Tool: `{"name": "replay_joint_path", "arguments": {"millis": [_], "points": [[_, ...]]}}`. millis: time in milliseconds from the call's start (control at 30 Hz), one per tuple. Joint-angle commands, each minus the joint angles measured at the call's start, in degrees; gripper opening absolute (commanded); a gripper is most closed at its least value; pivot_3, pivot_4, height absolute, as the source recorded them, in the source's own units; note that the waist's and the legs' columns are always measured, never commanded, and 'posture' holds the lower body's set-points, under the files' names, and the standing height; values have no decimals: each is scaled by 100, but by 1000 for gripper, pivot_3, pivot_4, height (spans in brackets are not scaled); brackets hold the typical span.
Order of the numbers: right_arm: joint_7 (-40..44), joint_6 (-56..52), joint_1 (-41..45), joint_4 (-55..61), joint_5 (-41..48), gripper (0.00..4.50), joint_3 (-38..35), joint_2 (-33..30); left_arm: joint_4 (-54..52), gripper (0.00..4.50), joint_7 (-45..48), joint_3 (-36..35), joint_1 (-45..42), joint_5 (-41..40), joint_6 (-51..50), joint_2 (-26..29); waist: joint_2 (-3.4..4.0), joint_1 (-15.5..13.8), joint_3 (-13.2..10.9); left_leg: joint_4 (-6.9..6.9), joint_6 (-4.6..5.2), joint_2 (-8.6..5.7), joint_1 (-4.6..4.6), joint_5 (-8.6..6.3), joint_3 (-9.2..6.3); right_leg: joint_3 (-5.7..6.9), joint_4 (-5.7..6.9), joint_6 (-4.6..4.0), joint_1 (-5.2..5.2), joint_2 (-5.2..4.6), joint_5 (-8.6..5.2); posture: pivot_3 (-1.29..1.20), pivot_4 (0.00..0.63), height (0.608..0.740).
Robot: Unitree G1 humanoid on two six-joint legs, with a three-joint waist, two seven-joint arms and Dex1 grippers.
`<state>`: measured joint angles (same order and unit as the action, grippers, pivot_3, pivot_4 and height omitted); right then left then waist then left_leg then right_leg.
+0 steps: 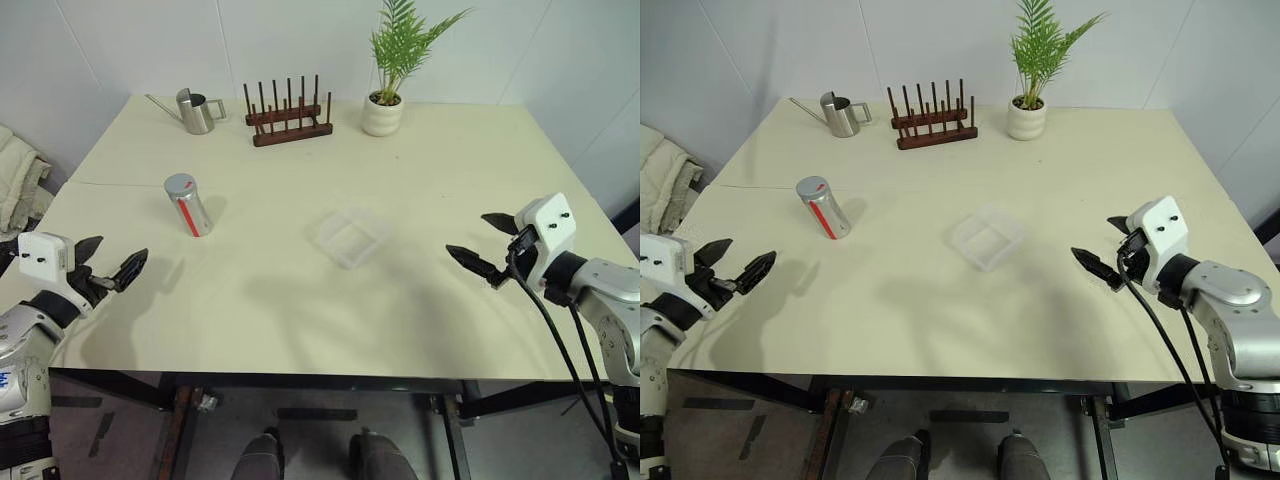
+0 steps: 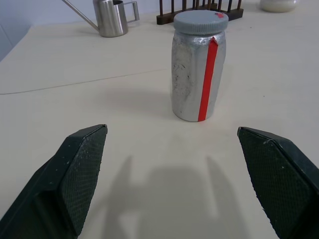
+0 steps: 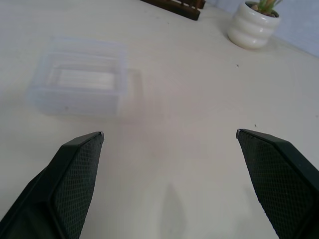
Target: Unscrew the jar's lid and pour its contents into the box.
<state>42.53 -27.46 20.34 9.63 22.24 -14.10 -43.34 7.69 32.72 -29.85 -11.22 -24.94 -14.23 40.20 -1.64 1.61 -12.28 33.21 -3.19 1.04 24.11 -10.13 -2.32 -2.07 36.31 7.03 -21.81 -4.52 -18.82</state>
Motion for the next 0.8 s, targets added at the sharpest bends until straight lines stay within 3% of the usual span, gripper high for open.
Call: {"name": "replay_joint_path", "arguments": {"millis": [33, 367, 600, 800], "points": [[-28, 197, 122, 196, 139, 4500, -160, 68, -121, 4461, -47, -40, -136, 18, 132, 41, 0, -4, 0, 1, 0, 0, 0, 0, 0, 0, 1, 1, 0, 0, 1, 0, 150, 740], [164, 215, 22, 463, 231, 4500, 18, 106, -139, 4461, -459, 164, -361, 180, 241, -218, 0, -10, 0, 4, 0, -1, 1, 0, 1, -1, 1, 5, 1, 0, 3, 0, 150, 740], [508, 142, 107, 701, 519, 4500, 251, 152, -83, 4461, -1019, 515, -755, 453, 406, -709, -1, -14, 0, 12, 0, -2, 0, 1, -1, 0, 1, 11, 7, 1, 7, 0, 150, 740], [626, 316, 487, 361, 482, 4500, 491, 268, 606, 4461, -1706, 886, -1398, 978, 883, -1260, -1, -21, 0, 27, 1, -7, 0, 1, -1, -2, 7, 19, 12, 2, 11, 0, 150, 740]]}}
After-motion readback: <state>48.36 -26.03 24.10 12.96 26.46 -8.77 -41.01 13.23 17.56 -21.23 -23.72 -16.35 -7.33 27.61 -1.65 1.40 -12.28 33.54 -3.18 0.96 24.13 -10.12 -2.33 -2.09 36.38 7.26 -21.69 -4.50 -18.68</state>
